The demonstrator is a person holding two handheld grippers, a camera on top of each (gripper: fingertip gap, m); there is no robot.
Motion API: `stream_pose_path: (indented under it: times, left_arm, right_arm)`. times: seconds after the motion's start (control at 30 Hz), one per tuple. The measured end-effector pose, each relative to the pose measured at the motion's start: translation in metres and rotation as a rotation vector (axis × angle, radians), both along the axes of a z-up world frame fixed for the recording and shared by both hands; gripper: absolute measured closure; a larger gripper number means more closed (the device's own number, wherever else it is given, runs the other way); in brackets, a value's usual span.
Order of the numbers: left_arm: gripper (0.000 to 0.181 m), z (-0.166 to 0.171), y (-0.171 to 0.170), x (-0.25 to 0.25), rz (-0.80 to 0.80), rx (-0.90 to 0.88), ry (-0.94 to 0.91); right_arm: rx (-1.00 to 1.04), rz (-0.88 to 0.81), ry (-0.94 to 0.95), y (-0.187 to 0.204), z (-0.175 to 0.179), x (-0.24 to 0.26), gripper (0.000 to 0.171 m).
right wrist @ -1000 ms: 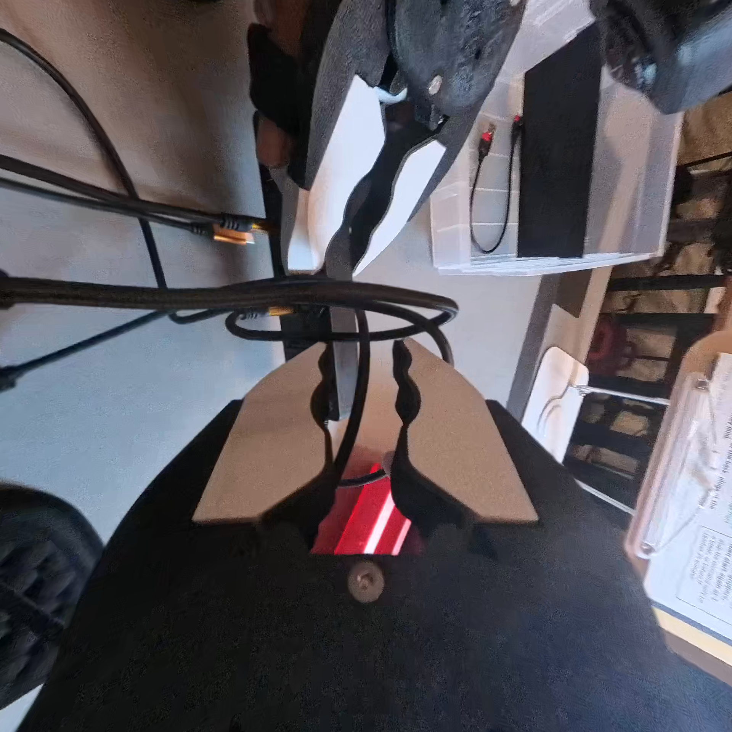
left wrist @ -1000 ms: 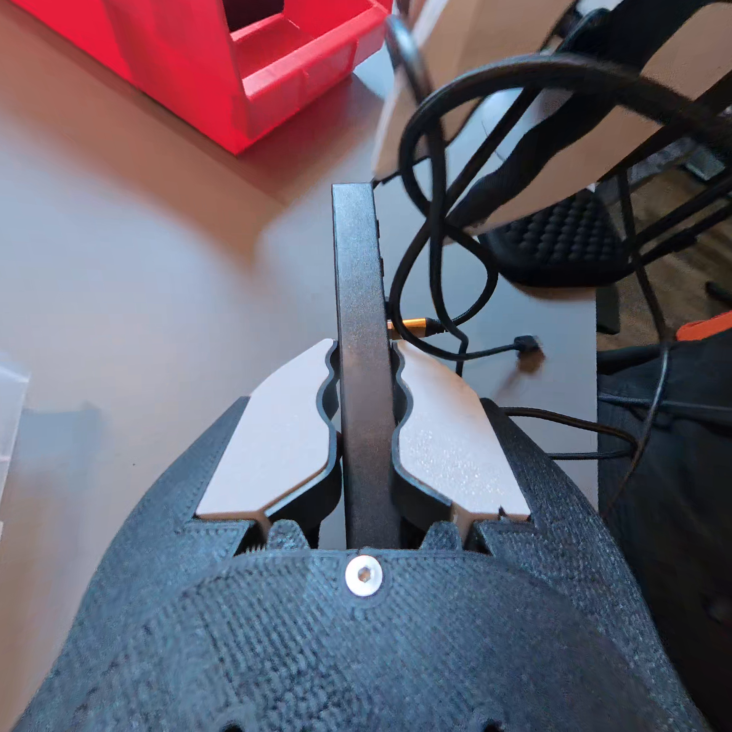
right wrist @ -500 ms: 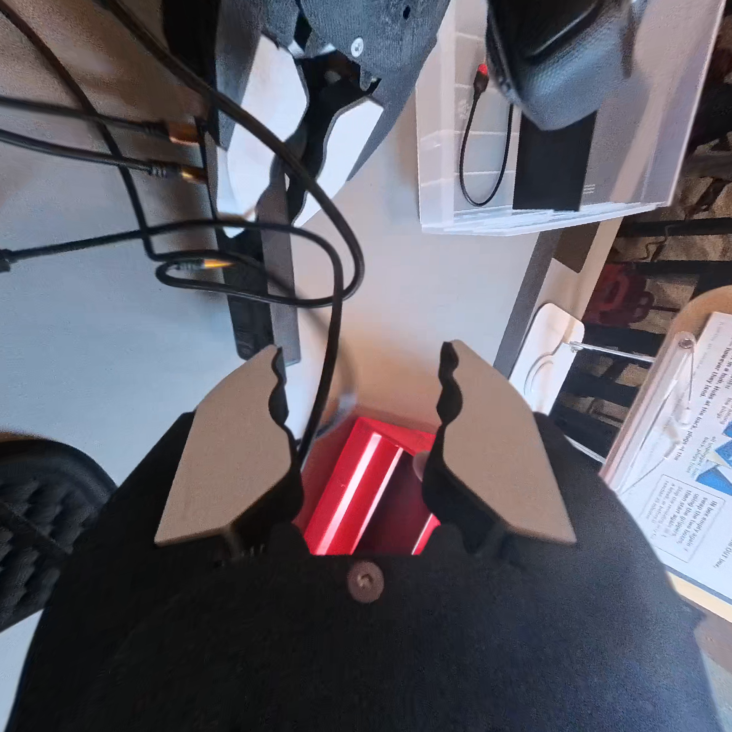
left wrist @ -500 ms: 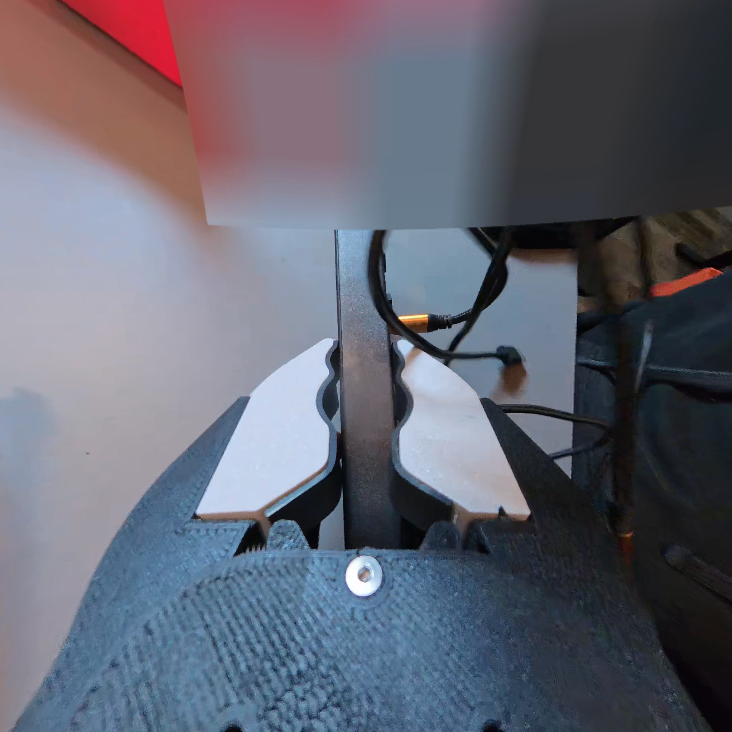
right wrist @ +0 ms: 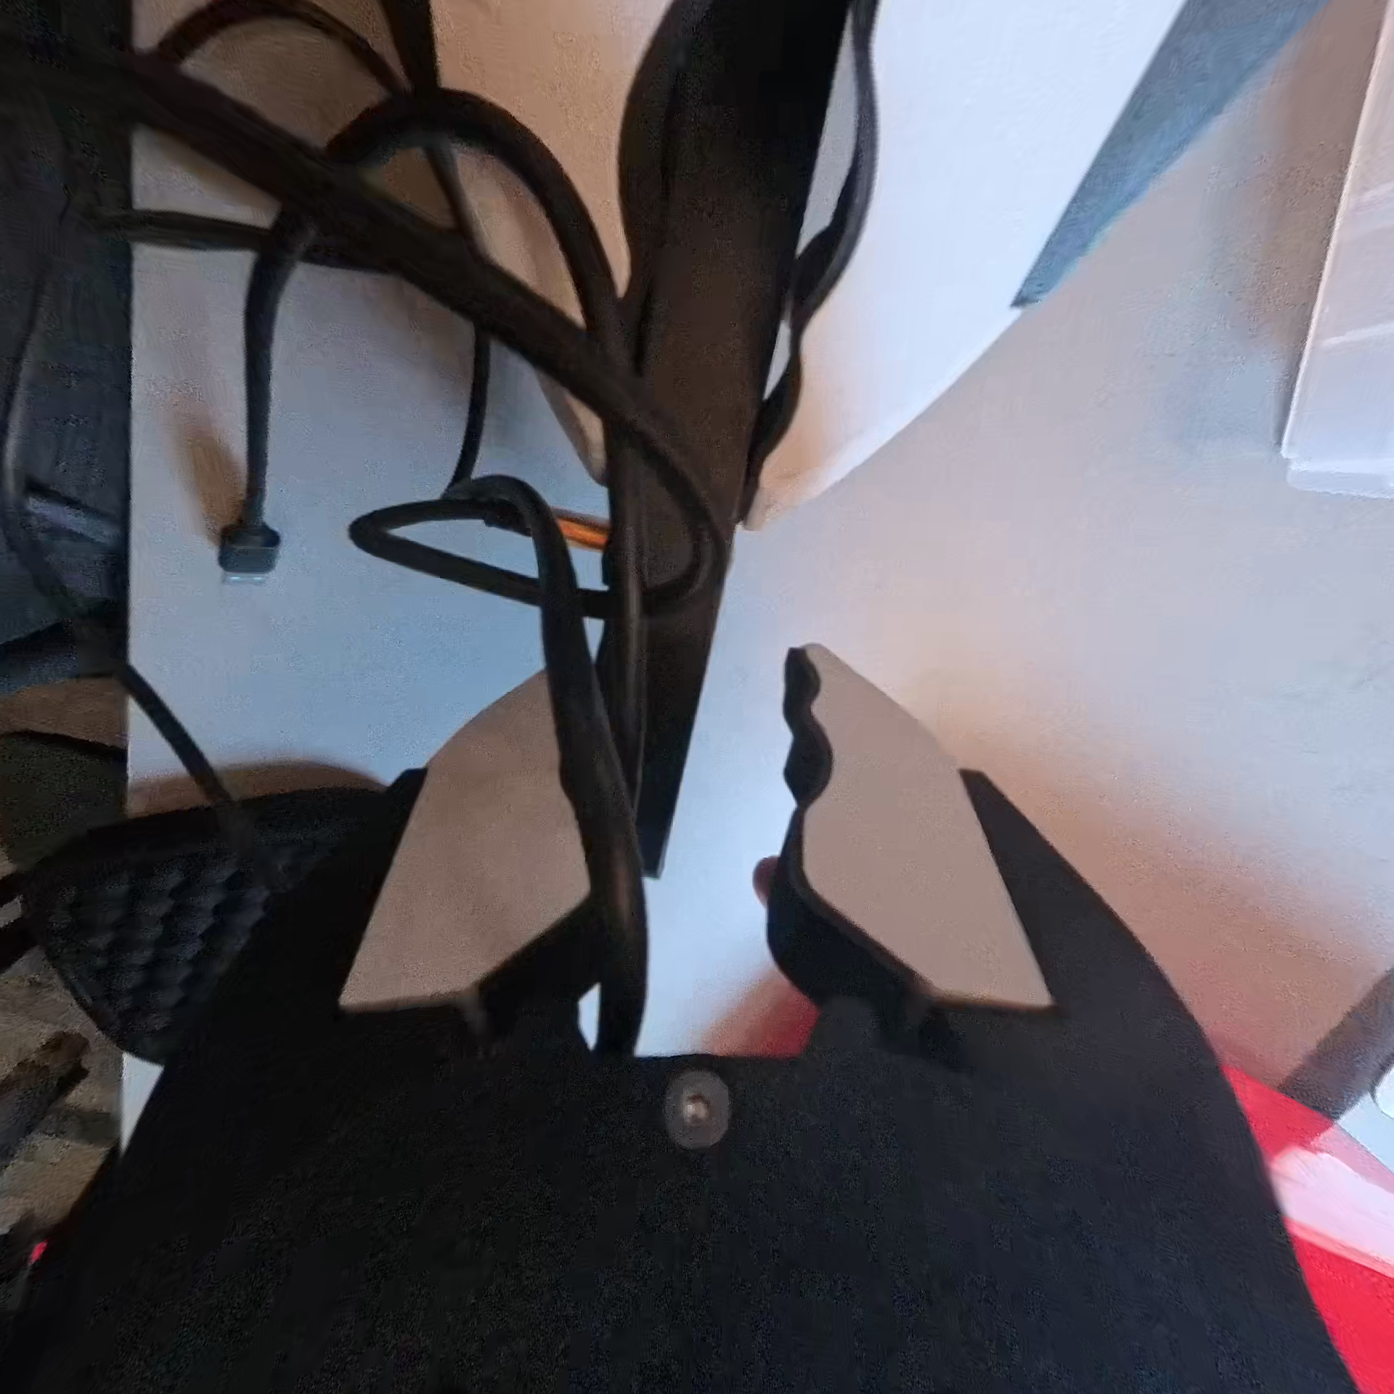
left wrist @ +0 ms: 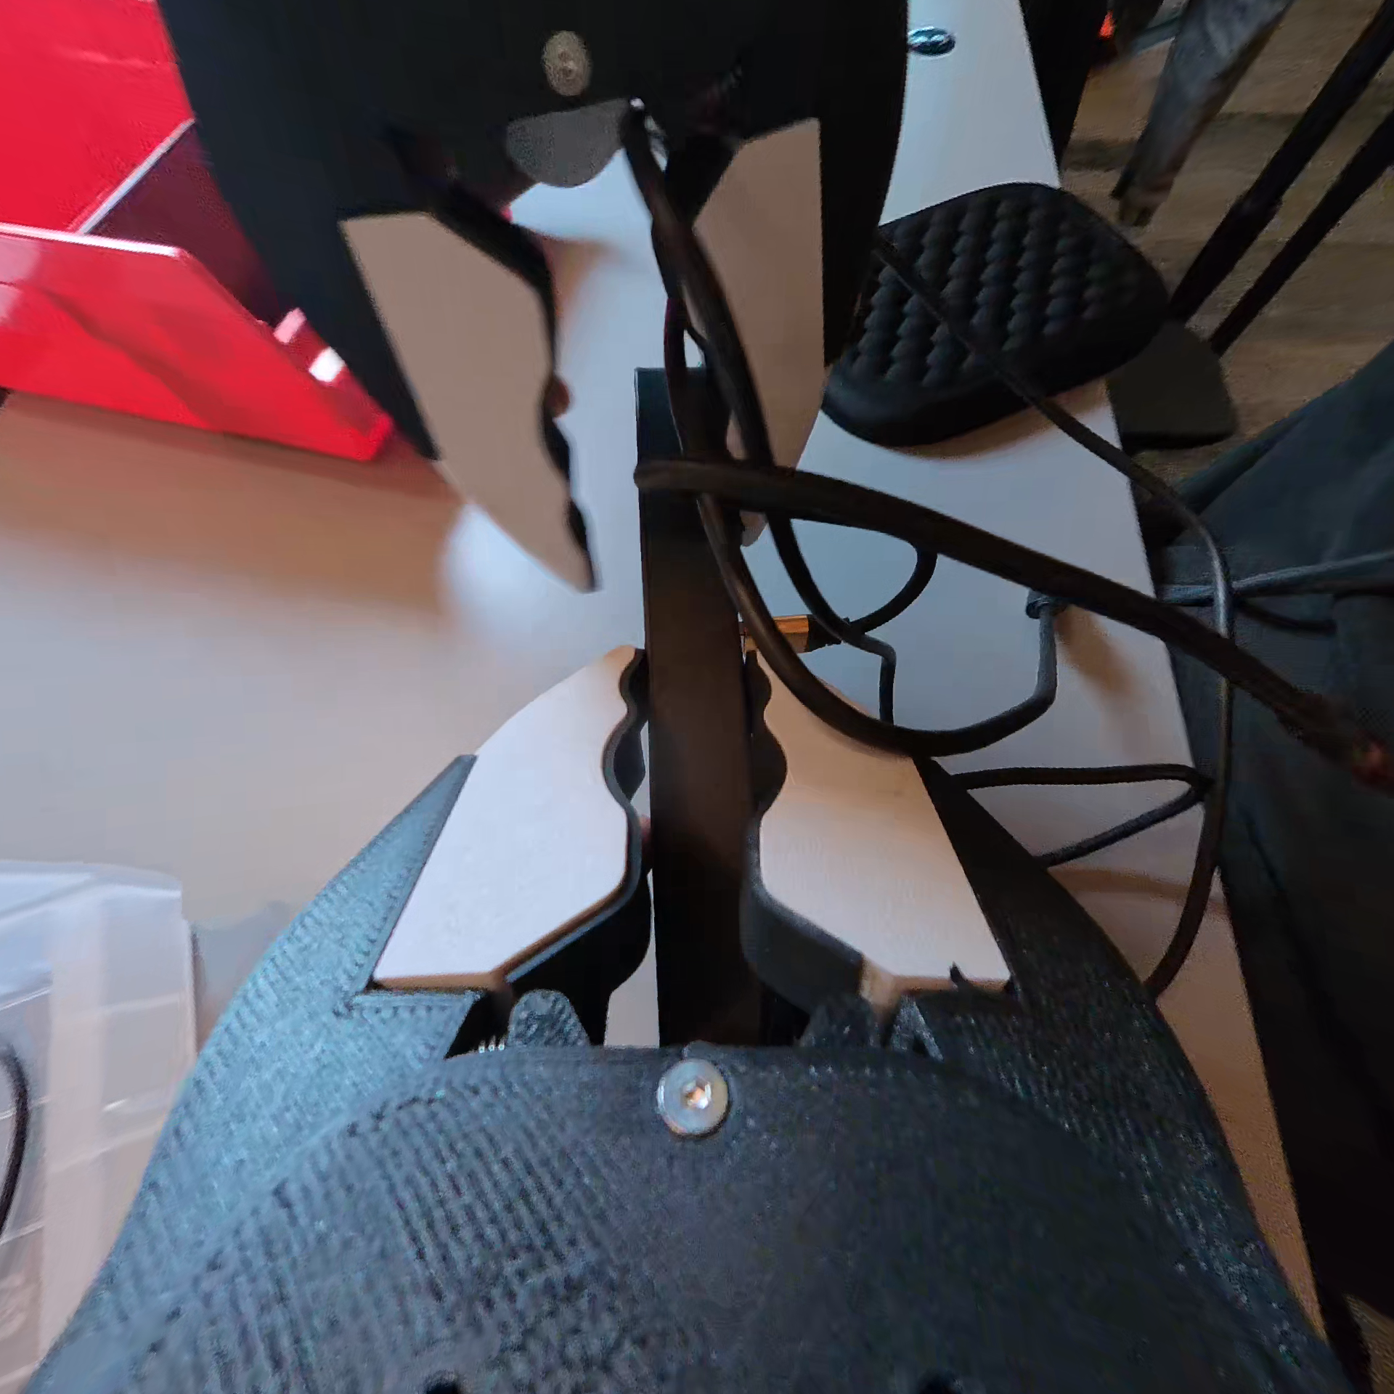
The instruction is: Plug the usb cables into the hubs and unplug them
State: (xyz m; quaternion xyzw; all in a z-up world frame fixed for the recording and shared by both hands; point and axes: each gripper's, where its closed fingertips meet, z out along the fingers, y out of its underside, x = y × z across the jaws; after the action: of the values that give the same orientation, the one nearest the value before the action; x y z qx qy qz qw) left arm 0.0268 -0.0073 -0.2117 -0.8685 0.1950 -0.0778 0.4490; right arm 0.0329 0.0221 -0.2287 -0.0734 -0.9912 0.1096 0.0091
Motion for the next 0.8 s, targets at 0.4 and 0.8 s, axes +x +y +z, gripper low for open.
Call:
stream_pose_path:
  times: [0.4, 0.8]
  left_arm:
    - [0.144, 0.115, -0.048, -0.123, 0.428, 0.617, -0.422]
    - [0.148, 0.071, -0.025, -0.119, 0.467, 0.482, -0.278]
  right_arm:
    - [-0.014, -0.161, 0.298, 0.067, 0.119, -0.039, 0.147]
    - [0.386, -0.577, 0.890, 0.275, 0.299, -0.124, 0.147]
